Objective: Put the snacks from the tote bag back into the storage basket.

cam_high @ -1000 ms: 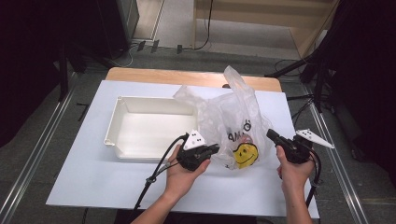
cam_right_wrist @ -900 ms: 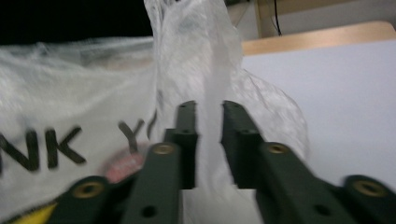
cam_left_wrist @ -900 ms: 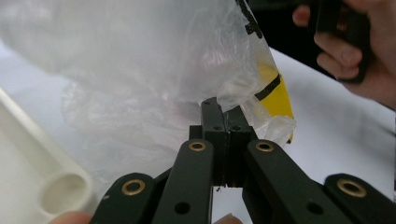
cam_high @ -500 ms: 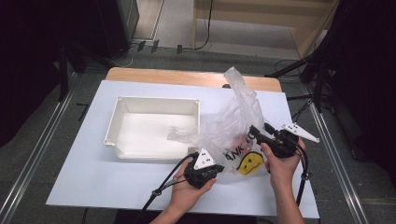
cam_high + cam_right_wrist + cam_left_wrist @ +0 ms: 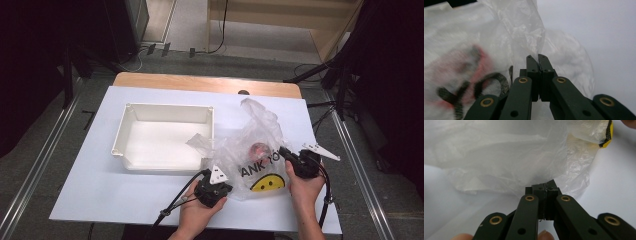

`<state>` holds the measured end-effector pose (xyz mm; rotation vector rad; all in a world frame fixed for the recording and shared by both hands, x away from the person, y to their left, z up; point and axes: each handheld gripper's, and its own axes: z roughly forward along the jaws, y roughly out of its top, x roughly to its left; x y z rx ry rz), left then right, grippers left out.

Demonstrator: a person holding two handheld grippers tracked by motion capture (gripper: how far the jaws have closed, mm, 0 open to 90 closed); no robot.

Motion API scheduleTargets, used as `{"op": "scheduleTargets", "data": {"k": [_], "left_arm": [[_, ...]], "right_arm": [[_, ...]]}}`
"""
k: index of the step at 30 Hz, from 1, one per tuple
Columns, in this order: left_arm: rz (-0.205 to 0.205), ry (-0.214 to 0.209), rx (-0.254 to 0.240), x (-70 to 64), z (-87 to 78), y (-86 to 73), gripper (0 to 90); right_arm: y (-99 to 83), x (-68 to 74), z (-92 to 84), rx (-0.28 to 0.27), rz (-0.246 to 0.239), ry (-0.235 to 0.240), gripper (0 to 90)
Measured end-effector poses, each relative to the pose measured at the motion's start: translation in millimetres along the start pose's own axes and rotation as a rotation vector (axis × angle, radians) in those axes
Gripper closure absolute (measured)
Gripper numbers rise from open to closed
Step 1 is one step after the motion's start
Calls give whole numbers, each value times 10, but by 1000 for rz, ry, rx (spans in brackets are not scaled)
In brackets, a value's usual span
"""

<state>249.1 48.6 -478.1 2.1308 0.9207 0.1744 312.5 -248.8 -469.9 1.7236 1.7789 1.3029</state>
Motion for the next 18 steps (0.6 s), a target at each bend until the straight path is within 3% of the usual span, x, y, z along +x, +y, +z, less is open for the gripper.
{"op": "scheduleTargets", "data": {"k": [3,5,9,10,11,13,15,17,18], "left_arm": [[-6,-8,-15,3,-28,-17,900],[2,-31,-42,5,-64,-27,893],[14,-94,-117,4,-221,-25,675],[13,-98,-138,11,-275,-13,566],[7,-99,-164,19,-328,3,566],[-22,-86,-222,71,-459,44,474],[-82,-99,-271,159,-584,90,405],[-119,-74,-318,225,-681,136,356],[-132,-40,-341,280,-747,184,324]], "right_arm": [[-78,-67,24,38,39,-15,900],[-124,-114,32,45,38,-23,900],[-130,-134,0,-4,36,13,900],[-137,-141,-2,-20,34,21,900],[-137,-141,-2,-20,34,21,900],[-151,-144,11,-30,40,18,900],[-156,-154,8,-43,47,21,900],[-162,-161,7,-54,48,21,900],[-164,-158,6,-56,50,22,900]]}}
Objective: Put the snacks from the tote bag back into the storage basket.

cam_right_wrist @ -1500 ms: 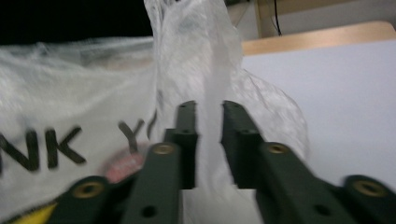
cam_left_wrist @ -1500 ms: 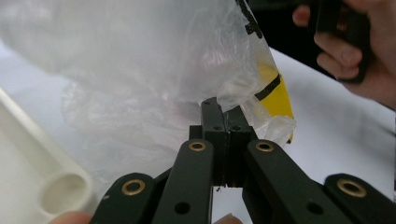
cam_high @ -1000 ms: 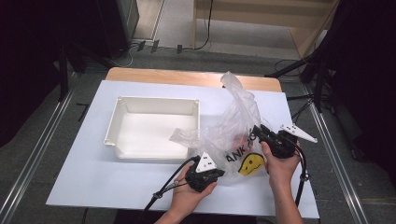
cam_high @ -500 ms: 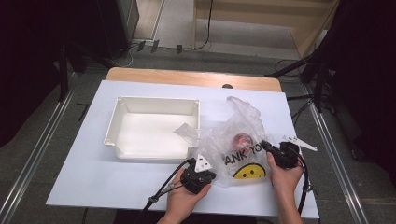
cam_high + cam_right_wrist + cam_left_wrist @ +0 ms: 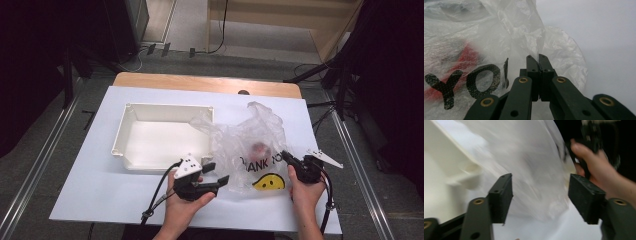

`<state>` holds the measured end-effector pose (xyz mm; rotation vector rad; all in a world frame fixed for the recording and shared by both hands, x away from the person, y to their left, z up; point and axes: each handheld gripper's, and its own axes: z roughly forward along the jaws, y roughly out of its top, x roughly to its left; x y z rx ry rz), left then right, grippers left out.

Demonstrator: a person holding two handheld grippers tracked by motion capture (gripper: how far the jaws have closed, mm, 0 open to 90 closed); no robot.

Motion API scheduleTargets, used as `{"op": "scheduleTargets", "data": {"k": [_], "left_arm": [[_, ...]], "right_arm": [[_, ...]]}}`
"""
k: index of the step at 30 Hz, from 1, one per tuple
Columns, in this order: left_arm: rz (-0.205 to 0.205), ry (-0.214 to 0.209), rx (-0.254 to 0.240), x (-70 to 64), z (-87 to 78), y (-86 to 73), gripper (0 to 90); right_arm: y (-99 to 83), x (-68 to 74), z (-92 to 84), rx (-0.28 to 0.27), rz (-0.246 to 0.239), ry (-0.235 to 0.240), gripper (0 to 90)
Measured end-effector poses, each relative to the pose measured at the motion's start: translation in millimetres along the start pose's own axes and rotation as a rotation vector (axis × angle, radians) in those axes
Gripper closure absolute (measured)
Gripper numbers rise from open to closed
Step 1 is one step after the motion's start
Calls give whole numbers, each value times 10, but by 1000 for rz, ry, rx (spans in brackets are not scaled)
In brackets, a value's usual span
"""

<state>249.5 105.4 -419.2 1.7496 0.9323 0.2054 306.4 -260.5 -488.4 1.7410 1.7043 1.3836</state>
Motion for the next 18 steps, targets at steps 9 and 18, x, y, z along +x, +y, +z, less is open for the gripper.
{"op": "scheduleTargets", "data": {"k": [9,18], "left_arm": [[-92,65,-87,208,-25,390,141],[-91,37,-21,278,193,456,729]], "right_arm": [[-21,21,12,-2,-15,30,900],[-23,8,2,-10,-15,54,900]]}}
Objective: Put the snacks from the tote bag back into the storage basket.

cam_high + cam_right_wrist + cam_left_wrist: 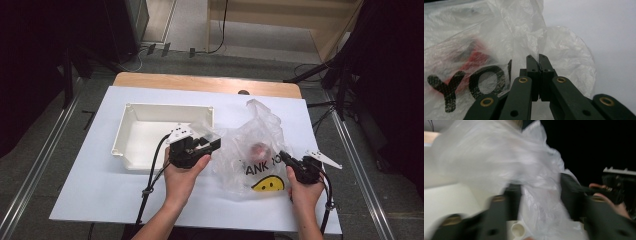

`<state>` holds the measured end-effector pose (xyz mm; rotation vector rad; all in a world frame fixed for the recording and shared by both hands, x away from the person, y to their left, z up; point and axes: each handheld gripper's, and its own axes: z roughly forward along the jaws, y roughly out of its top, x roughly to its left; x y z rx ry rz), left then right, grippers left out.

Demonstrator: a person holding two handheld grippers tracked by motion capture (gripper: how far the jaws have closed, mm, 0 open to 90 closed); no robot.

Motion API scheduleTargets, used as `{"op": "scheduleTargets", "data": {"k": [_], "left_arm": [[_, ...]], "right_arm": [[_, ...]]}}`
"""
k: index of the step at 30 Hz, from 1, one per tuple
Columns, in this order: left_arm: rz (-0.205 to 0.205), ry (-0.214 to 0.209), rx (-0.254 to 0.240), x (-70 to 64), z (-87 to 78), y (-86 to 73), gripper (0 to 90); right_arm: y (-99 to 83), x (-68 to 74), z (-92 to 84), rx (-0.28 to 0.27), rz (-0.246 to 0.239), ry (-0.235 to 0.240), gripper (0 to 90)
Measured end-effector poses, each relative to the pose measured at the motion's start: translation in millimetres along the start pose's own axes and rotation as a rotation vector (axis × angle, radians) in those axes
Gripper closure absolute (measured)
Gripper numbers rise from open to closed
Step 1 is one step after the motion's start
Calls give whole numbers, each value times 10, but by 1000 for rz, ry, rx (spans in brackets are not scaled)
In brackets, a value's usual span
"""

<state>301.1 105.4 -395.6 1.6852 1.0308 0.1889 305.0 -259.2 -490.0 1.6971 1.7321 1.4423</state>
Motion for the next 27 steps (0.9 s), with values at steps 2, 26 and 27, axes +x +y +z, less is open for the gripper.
{"op": "scheduleTargets", "data": {"k": [2,26,27], "left_arm": [[23,0,28,-33,48,-97,852],[149,22,327,-256,374,-935,876],[153,23,327,-257,372,-937,873]], "right_arm": [[3,-15,-6,-6,20,6,900],[225,76,-336,-237,20,-93,546],[277,112,-366,-247,7,-74,514]]}}
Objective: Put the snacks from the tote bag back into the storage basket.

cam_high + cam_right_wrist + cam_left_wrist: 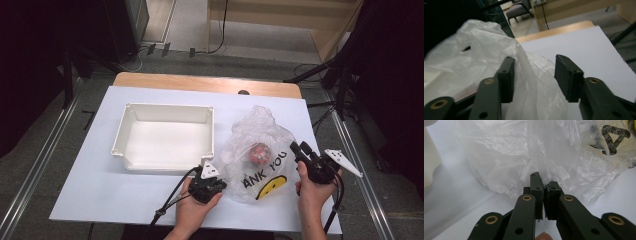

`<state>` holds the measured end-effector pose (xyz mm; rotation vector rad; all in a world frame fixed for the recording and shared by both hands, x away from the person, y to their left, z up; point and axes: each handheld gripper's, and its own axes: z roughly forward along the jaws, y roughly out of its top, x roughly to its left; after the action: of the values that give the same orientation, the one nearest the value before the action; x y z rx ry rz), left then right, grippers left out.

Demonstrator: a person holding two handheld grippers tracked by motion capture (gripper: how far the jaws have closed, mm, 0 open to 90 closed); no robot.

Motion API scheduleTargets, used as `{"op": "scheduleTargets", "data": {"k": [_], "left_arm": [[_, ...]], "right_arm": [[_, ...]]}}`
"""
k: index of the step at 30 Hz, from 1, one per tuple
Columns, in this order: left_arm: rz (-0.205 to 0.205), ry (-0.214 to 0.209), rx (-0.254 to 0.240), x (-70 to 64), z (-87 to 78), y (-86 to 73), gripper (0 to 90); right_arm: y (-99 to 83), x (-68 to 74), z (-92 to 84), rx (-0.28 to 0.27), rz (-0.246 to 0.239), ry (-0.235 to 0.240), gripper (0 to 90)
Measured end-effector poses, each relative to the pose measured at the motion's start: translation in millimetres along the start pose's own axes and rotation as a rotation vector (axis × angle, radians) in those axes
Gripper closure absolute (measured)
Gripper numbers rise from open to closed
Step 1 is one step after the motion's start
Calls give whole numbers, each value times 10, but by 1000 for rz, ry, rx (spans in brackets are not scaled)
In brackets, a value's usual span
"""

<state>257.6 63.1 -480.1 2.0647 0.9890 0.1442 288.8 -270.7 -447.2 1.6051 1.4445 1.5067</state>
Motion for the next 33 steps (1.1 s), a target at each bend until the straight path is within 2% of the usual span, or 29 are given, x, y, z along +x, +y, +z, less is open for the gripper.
{"op": "scheduleTargets", "data": {"k": [4,6,9,13,15,17,19,20,21,23,25,29,32,33], "left_arm": [[-10,-10,-7,8,-2,-3,863],[-11,-5,-9,5,-9,-6,861],[-16,-8,-17,5,-12,-10,857],[-27,-14,-24,20,-21,-15,851],[-31,-18,-29,21,-28,-18,848],[-29,-17,-31,20,-33,-22,847],[-26,-15,-31,19,-34,-22,848],[-25,-17,-31,21,-33,-22,849],[-26,-18,-29,21,-32,-22,850],[-24,-19,-26,23,-33,-23,852],[-24,-18,-27,22,-35,-24,853],[-29,-18,-35,29,-40,-27,856],[-35,-19,-41,35,-46,-30,861],[-33,-16,-41,34,-49,-31,862]], "right_arm": [[244,189,-93,-41,-59,58,416],[389,300,-126,-41,-86,77,349],[537,415,-169,-52,-129,75,288],[635,453,-171,-38,-114,58,283],[605,428,-127,2,-125,40,315],[539,386,-74,44,-120,46,372],[450,331,-15,78,-122,75,477],[390,293,22,98,-120,82,593],[339,252,53,108,-116,91,641],[228,157,124,148,-106,72,763],[119,57,193,201,-90,54,818],[-148,-183,326,346,-22,-46,874],[-254,-290,344,387,-19,-158,886],[-258,-304,339,392,2,-166,886]]}}
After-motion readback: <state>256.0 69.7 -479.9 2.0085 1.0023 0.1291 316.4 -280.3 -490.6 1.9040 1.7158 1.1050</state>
